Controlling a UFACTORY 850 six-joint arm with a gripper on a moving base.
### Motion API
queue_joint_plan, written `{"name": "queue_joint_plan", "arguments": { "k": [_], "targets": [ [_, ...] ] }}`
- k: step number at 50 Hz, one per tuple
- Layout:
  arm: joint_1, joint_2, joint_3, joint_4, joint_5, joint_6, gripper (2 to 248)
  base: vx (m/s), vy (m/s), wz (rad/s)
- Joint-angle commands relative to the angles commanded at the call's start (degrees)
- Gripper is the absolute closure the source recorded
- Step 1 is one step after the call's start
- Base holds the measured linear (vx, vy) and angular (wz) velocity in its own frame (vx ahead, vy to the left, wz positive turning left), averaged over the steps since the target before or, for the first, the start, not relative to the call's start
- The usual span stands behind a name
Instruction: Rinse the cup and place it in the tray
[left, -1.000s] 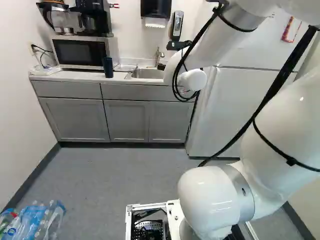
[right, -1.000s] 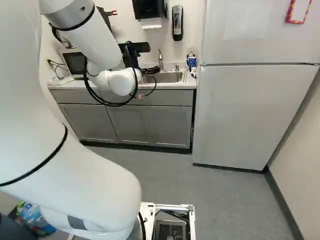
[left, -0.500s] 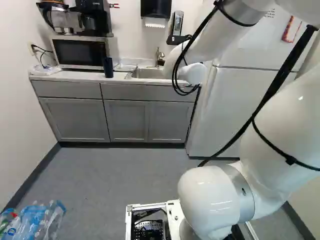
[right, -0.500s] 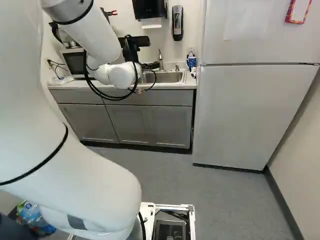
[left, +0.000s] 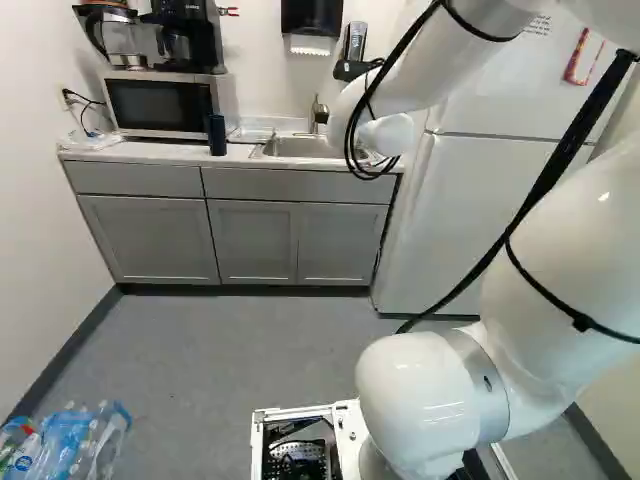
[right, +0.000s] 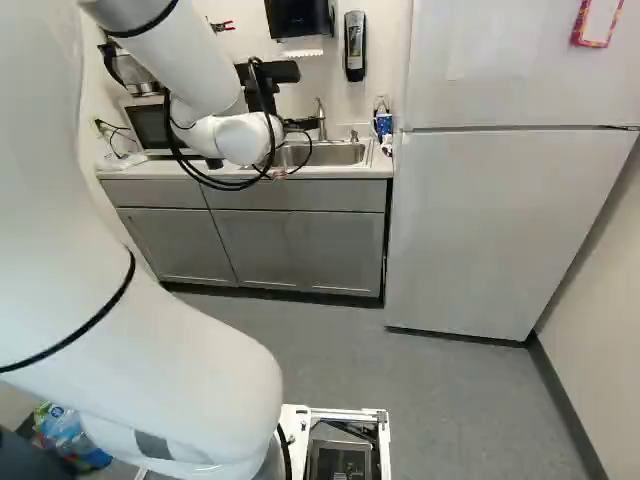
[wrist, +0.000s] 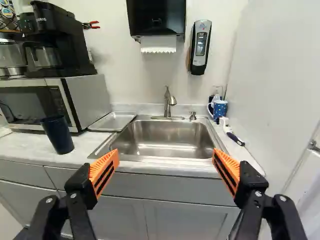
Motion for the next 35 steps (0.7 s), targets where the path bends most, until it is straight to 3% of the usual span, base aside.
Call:
{"name": "queue_joint_plan", "arguments": {
  "k": [35],
  "targets": [
    [0.0,0.1,-4.2,0.0,-3.7,0.0,3,0.0,0.0,0.0]
  ]
}}
